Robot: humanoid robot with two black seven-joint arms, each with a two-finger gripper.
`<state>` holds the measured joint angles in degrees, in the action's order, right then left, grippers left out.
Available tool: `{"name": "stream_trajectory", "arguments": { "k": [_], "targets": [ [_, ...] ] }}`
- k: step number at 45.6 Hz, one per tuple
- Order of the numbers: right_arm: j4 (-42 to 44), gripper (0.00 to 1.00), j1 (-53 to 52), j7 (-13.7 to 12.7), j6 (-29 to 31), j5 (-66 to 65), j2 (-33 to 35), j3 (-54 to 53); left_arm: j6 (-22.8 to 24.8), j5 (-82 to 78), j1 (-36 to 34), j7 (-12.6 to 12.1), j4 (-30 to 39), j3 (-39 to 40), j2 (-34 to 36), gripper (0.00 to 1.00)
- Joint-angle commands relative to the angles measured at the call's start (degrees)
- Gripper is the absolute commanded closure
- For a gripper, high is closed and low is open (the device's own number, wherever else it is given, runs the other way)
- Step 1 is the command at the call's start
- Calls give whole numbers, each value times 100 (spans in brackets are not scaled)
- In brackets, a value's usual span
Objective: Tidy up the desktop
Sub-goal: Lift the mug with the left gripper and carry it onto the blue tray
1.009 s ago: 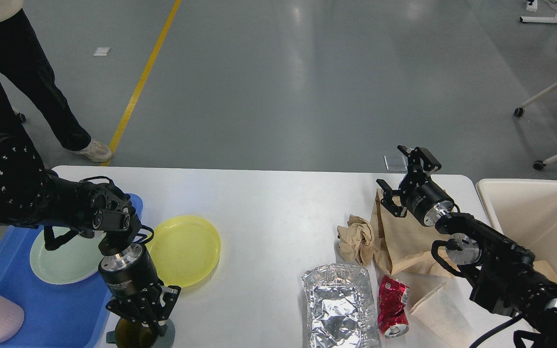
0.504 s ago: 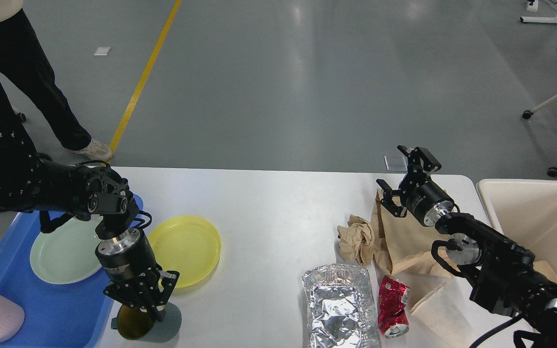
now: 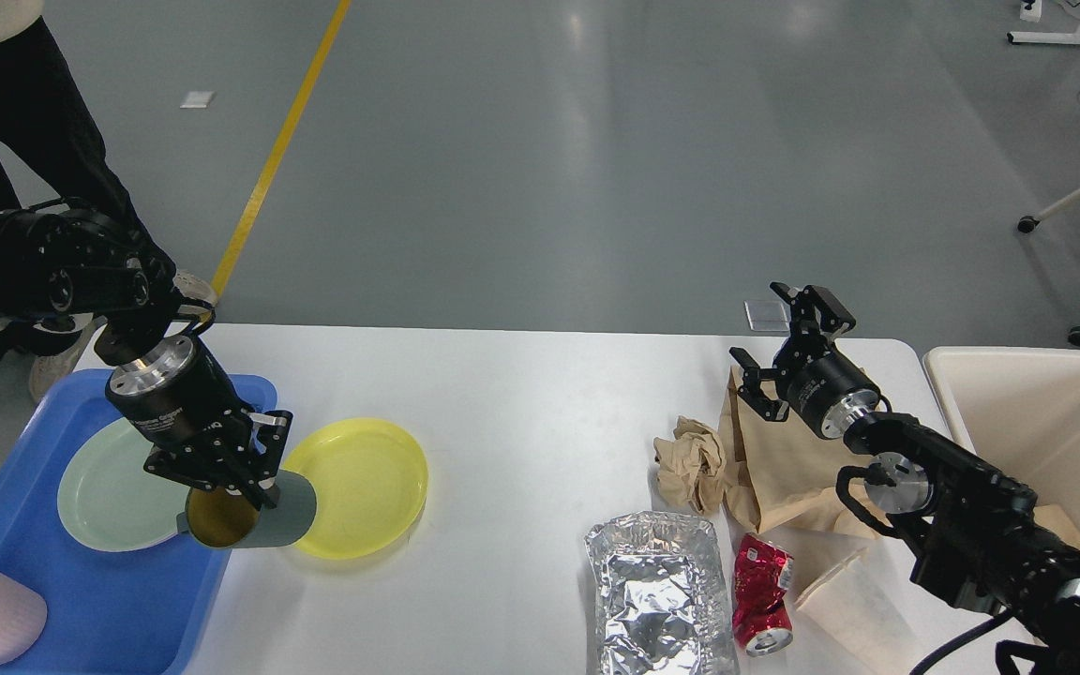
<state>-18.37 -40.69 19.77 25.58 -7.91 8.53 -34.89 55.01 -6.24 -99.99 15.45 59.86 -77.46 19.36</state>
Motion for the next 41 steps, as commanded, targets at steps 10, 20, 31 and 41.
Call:
{"name": "stream_trajectory", "arguments": {
  "k": [10, 20, 31, 41],
  "targets": [
    [0, 0, 0, 0, 0, 0, 0, 0, -1, 0, 489, 19, -351, -357, 577, 100],
    [0, 0, 0, 0, 0, 0, 0, 0, -1, -18, 630, 10, -519, -463, 823, 100],
    [0, 0, 0, 0, 0, 0, 0, 0, -1, -18, 788, 19, -527, -480, 938, 100],
    [0, 0, 0, 0, 0, 0, 0, 0, -1, -9, 1324, 28, -826, -384, 929, 100]
  ]
}}
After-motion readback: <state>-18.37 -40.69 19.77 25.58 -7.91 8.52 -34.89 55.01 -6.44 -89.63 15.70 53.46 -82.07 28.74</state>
